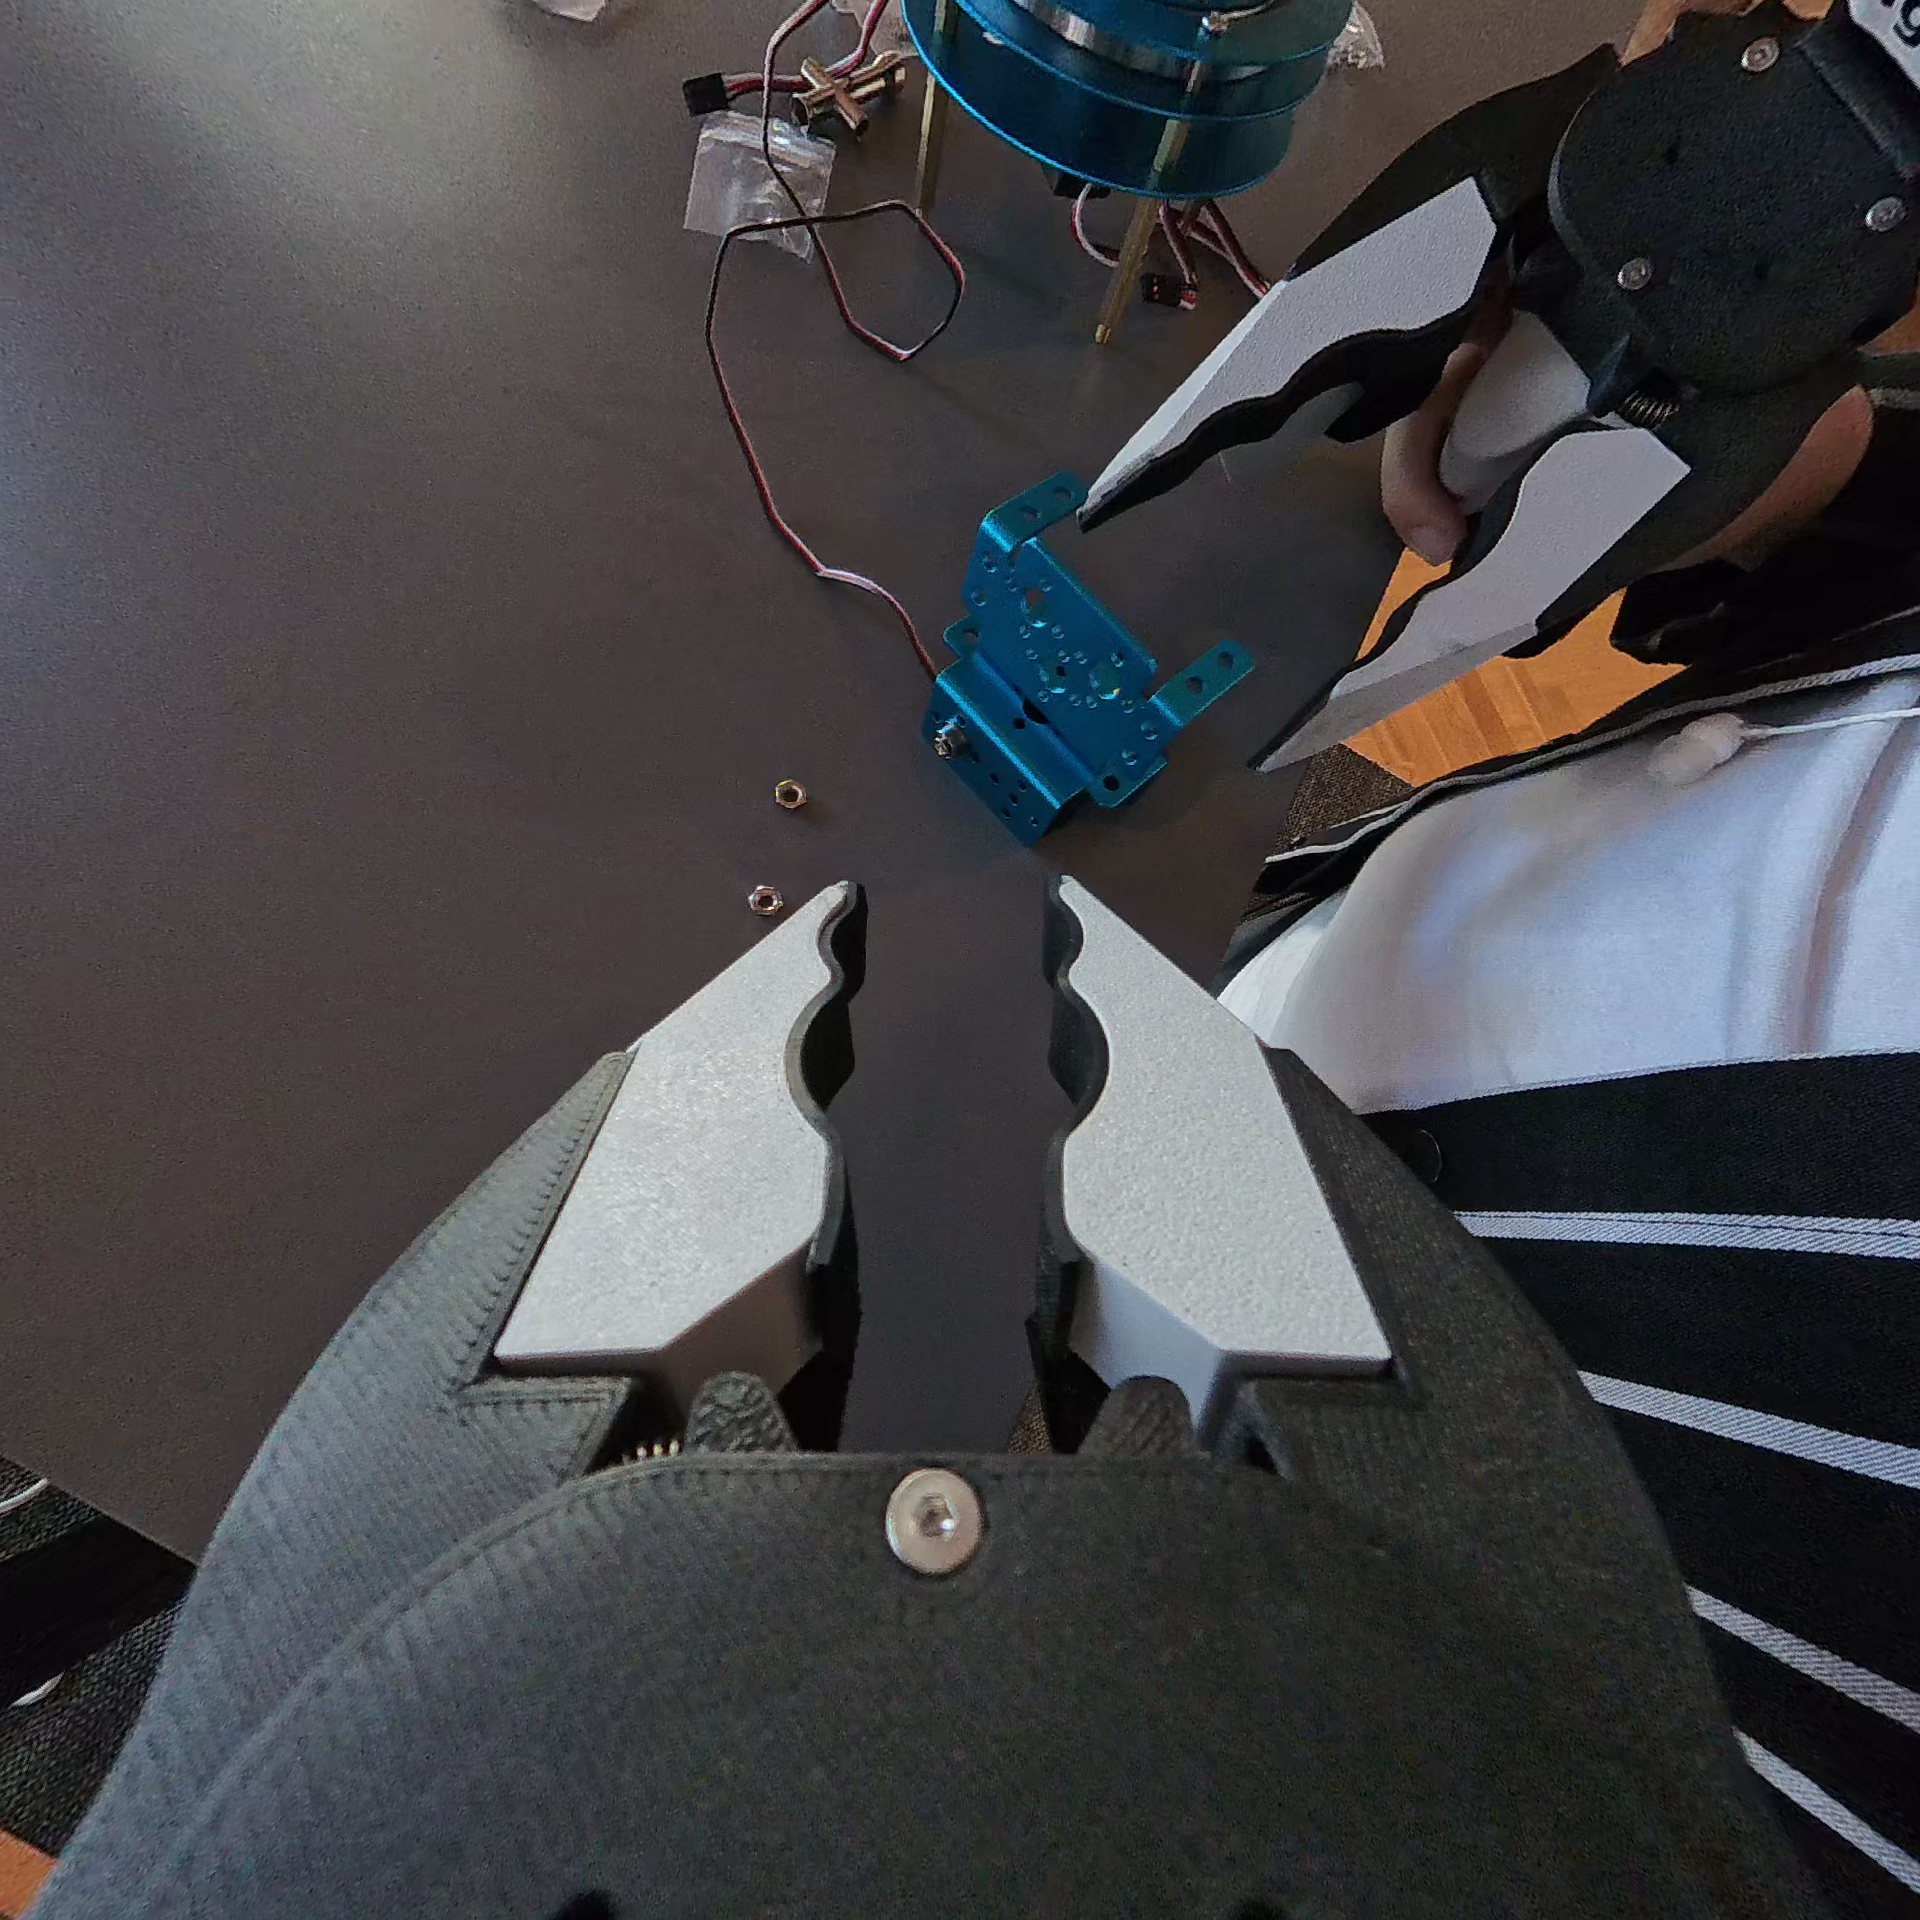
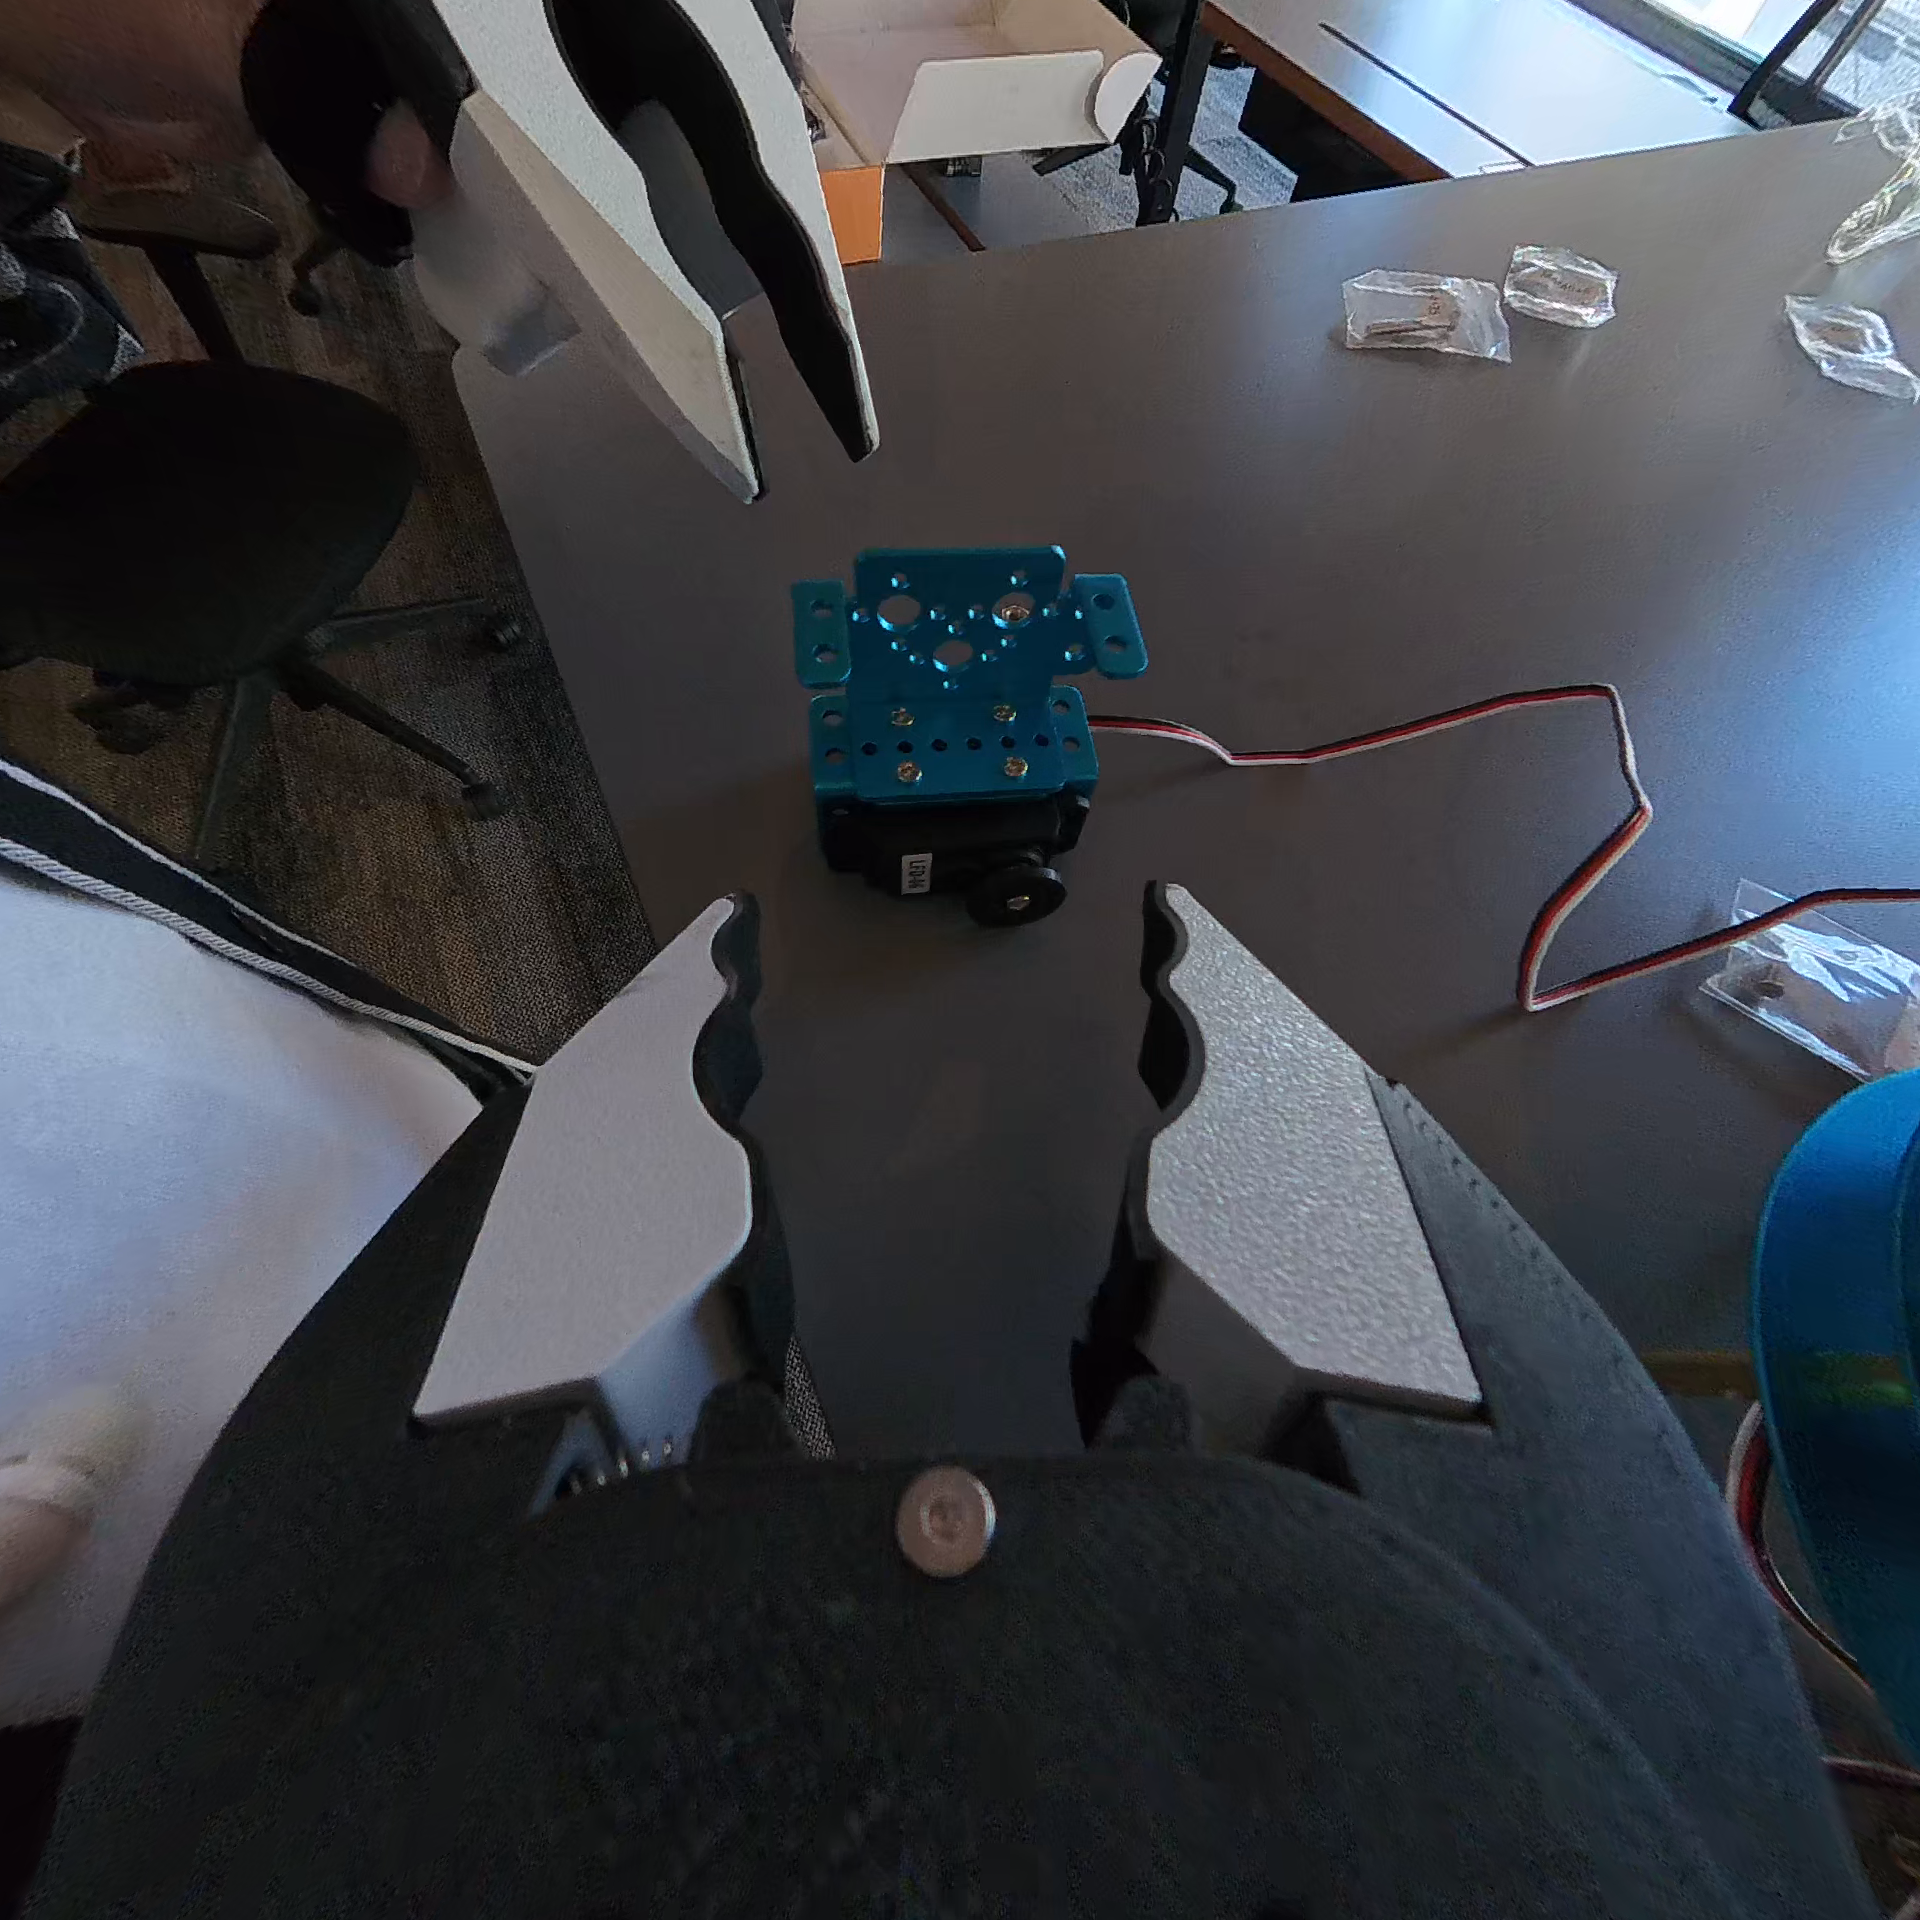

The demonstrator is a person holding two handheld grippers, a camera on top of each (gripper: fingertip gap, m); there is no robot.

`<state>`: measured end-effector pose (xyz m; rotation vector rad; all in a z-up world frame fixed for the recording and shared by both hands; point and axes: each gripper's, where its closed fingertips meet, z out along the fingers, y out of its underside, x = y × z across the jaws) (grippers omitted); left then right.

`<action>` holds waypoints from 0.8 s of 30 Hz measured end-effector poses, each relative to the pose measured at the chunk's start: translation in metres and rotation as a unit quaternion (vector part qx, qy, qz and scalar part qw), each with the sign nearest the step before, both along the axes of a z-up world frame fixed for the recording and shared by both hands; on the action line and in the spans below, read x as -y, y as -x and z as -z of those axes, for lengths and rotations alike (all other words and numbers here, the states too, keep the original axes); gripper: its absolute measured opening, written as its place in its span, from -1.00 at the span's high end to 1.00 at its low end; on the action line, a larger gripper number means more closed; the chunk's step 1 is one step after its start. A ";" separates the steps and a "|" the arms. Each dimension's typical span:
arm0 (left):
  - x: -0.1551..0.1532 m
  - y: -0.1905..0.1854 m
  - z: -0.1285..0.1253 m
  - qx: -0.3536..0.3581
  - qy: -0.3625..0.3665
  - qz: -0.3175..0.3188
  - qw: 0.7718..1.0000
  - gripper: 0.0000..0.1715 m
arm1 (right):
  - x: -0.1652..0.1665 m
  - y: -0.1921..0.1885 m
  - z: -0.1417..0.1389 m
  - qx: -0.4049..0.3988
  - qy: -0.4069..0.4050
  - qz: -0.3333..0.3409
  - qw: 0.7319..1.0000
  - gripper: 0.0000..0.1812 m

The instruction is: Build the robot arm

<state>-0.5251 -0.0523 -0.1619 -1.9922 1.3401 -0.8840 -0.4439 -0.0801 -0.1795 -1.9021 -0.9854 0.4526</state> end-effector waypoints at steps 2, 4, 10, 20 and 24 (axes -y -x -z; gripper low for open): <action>0.000 0.000 0.000 0.000 0.000 0.000 1.000 0.62 | 0.000 0.000 0.000 0.000 0.000 -0.001 1.000 0.19; 0.001 -0.001 0.000 -0.001 0.000 0.001 1.000 0.62 | 0.000 0.000 0.000 0.000 0.001 -0.002 1.000 0.19; 0.003 -0.002 0.001 -0.007 0.001 0.002 1.000 0.62 | 0.001 0.000 0.001 0.004 0.001 -0.002 1.000 0.19; 0.008 -0.014 -0.009 0.001 0.010 -0.037 0.999 0.66 | 0.014 -0.012 0.002 -0.017 0.011 0.001 1.000 0.18; 0.001 -0.011 -0.016 -0.020 -0.017 -0.105 0.994 0.66 | 0.026 -0.034 -0.004 -0.021 -0.014 -0.017 1.000 0.18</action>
